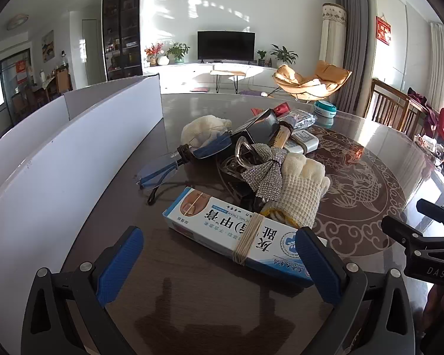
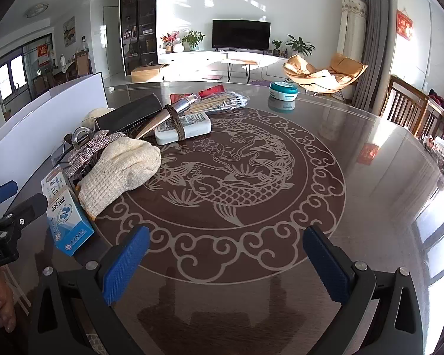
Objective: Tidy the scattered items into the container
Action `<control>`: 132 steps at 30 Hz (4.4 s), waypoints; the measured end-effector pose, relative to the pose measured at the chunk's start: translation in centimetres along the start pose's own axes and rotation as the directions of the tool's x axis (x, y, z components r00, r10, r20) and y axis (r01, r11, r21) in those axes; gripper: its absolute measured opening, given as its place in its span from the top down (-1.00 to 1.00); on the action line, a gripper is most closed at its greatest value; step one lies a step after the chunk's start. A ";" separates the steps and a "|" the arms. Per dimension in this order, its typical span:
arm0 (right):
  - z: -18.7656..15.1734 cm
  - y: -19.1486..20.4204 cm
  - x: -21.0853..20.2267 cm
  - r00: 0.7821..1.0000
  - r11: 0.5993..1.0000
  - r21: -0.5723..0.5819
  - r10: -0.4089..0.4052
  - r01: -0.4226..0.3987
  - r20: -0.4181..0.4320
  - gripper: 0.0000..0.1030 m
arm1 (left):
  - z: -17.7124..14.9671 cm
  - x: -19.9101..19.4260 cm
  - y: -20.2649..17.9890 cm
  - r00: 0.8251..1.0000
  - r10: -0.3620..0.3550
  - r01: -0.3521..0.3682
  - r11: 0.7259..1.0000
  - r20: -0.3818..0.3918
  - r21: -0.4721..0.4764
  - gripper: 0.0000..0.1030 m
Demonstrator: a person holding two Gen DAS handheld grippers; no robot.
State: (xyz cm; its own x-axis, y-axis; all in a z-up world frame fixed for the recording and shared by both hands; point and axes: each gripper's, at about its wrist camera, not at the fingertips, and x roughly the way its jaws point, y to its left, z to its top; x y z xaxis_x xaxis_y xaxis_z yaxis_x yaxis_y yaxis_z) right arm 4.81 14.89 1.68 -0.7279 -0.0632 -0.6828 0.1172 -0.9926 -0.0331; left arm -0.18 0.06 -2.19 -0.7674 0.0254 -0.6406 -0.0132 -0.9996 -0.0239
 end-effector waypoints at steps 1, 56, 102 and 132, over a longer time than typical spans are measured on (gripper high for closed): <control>0.0 0.1 -0.1 1.000 1.000 -0.003 -0.001 0.001 0.004 -1.00 | 0.0 -0.1 0.0 1.000 0.001 -0.001 1.000 0.001 0.000 -1.00; -0.2 1.3 -0.1 0.999 0.997 -0.067 0.033 -0.032 0.013 -1.00 | 0.0 0.3 1.1 1.000 0.011 -0.011 0.999 0.001 -0.053 -1.00; -0.6 -1.5 -0.5 0.999 0.996 0.075 0.045 -0.046 0.009 -1.00 | -0.1 0.6 1.1 1.000 0.005 -0.006 0.998 -0.024 -0.058 -1.00; -0.8 -1.9 2.6 0.988 0.991 0.107 0.093 -0.080 -0.127 -1.00 | 0.0 0.9 0.7 0.999 0.018 -0.020 0.999 -0.046 -0.037 -1.00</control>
State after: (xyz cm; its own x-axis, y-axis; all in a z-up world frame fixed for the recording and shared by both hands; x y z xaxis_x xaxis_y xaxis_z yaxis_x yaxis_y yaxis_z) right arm 3.26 16.67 -0.62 -0.6223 -0.1418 -0.7698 0.1021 -0.9898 0.0998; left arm -0.91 -0.57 -2.77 -0.7372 0.0074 -0.6757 0.0260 -0.9989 -0.0393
